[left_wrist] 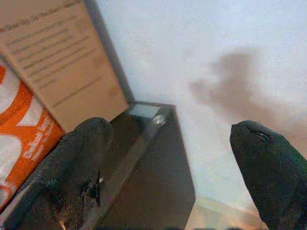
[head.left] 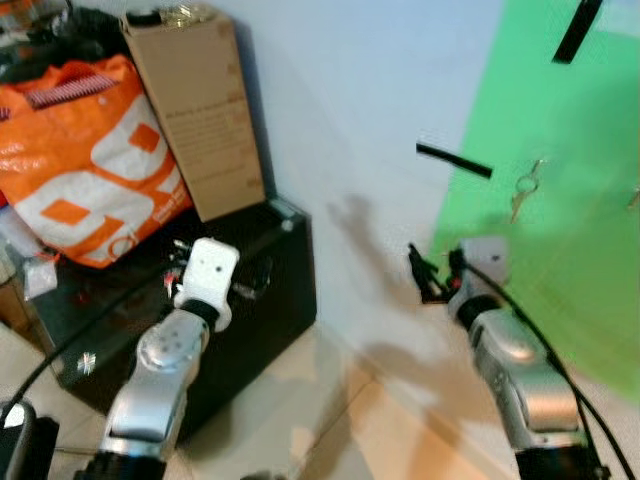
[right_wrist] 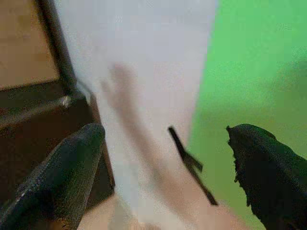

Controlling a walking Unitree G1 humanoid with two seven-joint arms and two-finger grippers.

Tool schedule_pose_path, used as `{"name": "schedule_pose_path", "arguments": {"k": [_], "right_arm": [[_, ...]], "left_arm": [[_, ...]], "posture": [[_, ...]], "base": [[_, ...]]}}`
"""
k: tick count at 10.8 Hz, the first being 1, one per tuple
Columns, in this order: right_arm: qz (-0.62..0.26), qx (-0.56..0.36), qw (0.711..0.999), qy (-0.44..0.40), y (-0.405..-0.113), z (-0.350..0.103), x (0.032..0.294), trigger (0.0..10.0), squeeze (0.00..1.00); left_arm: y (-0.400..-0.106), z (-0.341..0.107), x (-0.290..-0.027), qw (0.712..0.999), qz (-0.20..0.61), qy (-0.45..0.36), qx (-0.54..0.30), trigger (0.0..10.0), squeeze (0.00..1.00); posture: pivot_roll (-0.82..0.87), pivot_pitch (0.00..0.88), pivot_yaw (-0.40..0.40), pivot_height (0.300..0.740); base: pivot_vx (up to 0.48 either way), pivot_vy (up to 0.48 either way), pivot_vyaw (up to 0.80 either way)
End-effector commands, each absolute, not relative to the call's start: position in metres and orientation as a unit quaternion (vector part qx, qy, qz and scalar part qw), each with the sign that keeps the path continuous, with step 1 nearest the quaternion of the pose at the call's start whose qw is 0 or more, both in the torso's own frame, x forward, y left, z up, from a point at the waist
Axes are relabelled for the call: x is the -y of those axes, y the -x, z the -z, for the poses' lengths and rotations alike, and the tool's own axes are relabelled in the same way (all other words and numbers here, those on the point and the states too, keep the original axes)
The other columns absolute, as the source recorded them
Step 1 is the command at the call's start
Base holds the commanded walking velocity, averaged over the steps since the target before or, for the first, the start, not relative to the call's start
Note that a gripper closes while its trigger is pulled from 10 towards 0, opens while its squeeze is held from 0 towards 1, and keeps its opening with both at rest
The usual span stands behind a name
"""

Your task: Hang keys on a hook

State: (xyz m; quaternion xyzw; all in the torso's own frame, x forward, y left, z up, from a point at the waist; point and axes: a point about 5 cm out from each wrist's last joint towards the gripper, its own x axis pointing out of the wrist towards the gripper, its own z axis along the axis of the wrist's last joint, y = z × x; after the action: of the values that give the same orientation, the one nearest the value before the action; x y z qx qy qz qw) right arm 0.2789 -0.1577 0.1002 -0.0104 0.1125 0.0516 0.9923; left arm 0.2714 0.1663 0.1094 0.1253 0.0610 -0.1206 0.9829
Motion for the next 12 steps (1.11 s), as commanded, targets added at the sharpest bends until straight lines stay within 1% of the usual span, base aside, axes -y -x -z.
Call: {"name": "schedule_pose_path", "arguments": {"k": [1,3,8,9,12], "right_arm": [[-0.055,-0.097,0.994,0.016,-0.2813,-0.1034,0.1509,10.0,1.0],[-0.076,-0.096,0.992,0.01,-0.2808,-0.1042,0.1493,10.0,1.0],[-0.086,-0.097,0.991,0.013,-0.2804,-0.1042,0.1463,10.0,1.0],[-0.088,-0.097,0.991,0.015,-0.2804,-0.1042,0.1461,10.0,1.0],[-0.114,-0.1,0.988,0.013,-0.2794,-0.1043,0.1413,10.0,1.0]], "left_arm": [[-0.271,-0.1122,-0.1731,0.983,0.109,-0.134,-0.055,10.0,0.0],[-0.2705,-0.1128,-0.171,0.984,0.111,-0.132,-0.052,10.0,0.0],[-0.2691,-0.1126,-0.1703,0.984,0.107,-0.13,-0.05,10.0,0.0],[-0.2692,-0.1125,-0.1714,0.986,0.099,-0.123,-0.051,10.0,0.0],[-0.2714,-0.1127,-0.1769,0.987,0.086,-0.121,-0.058,10.0,0.0]], "posture": [[-0.06,0.0,0.038,0.74],[-0.06,0.0,0.032,0.74],[-0.05,0.0,0.025,0.74],[-0.05,0.0,0.024,0.74],[-0.05,0.0,0.022,0.74]], "base": [[0.0,0.0,0.0],[0.0,0.0,0.0],[0.0,-0.407,0.0],[0.0,0.0,0.0],[0.0,0.0,0.8]]}}
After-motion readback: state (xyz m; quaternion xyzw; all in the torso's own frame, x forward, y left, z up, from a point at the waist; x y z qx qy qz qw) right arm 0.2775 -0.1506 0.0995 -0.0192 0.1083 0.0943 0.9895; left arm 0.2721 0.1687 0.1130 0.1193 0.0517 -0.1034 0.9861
